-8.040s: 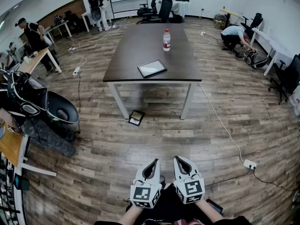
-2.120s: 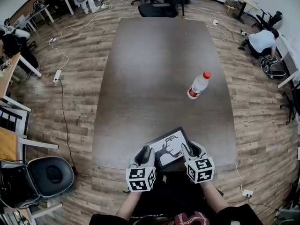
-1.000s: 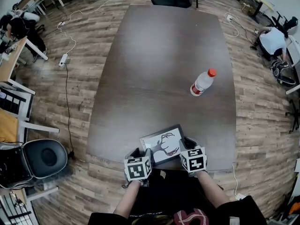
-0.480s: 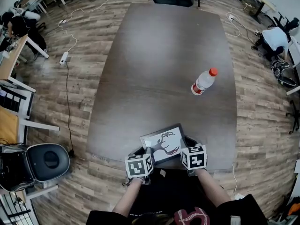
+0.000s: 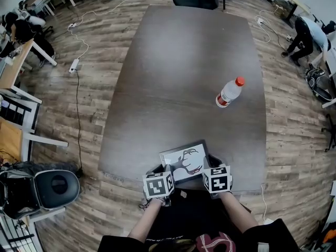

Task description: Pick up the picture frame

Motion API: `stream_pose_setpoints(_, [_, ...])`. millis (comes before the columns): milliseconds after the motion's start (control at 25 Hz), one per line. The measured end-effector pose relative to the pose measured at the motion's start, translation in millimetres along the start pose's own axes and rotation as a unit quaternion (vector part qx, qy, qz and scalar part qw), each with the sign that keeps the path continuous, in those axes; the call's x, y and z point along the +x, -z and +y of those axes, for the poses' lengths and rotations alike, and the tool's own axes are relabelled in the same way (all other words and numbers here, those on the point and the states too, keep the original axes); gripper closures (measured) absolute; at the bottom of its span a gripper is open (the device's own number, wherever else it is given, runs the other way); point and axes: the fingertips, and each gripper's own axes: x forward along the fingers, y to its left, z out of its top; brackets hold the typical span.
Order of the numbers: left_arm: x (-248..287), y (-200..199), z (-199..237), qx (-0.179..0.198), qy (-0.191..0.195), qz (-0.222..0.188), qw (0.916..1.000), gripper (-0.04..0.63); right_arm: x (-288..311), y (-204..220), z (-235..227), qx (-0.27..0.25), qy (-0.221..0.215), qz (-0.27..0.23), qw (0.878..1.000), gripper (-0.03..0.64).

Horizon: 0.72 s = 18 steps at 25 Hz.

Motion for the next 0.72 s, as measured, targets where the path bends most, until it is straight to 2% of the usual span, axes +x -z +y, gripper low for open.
stream_pose_setpoints(400, [-12, -14, -3, 0.015, 0.001, -0.026, 0.9996, 0.514, -16, -12, 1, 0.011, 0.010, -0.032, 0.999, 0.548])
stream_pose_setpoints(720, [-28, -40, -12, 0.036, 0.007, -0.069, 0.9969, 0.515, -35, -37, -2, 0.016, 0.025, -0.076, 0.997, 0.548])
